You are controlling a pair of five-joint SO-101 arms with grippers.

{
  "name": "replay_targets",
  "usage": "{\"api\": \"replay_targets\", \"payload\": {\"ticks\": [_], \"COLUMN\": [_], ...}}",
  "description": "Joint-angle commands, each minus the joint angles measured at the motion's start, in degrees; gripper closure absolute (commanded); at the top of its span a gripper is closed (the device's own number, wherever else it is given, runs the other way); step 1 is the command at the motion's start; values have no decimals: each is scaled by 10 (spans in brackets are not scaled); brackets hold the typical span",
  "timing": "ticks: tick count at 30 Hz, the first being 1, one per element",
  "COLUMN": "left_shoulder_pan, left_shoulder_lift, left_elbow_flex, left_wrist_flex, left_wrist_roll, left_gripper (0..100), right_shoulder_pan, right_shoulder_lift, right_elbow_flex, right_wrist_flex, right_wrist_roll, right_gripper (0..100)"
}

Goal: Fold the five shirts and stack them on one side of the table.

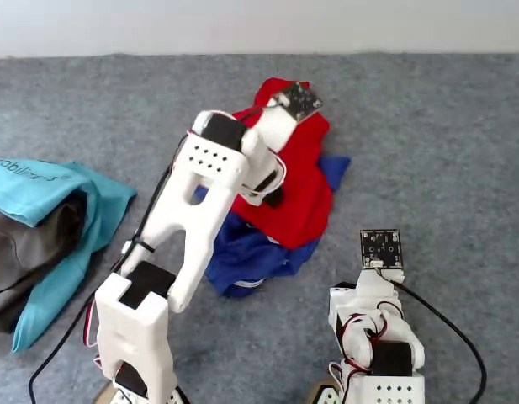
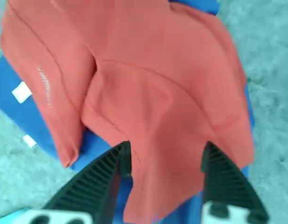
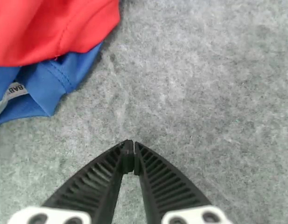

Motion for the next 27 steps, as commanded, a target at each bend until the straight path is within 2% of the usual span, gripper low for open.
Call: {"api": "replay_targets", "payload": {"ticks": [1,4,10,14,21,27], "left_shoulder_pan": [-4,-12,-11,-12,-11,-17], "left_shoulder_lift": [-2,35,59,59,60,59], "left_elbow_flex": [15,13,9,-57,-269,-314], "left_wrist_flex": [-41,-44,-40,15,137,140], "left_wrist_roll": [-6,-6,-10,-10,-7,-6], "left_gripper": [750,776,985,987,987,987], "right_shoulder_pan": [-5,-5,-5,-5,-5,-5], "right_shoulder_lift": [-6,-6,-6,-6,-6,-6], "right_elbow_flex": [8,8,8,8,8,8], "right_wrist_flex": [-6,-6,-6,-6,-6,-6], "right_wrist_roll": [-2,-2,-2,-2,-2,-2], "right_gripper": [989,989,989,989,989,989]}}
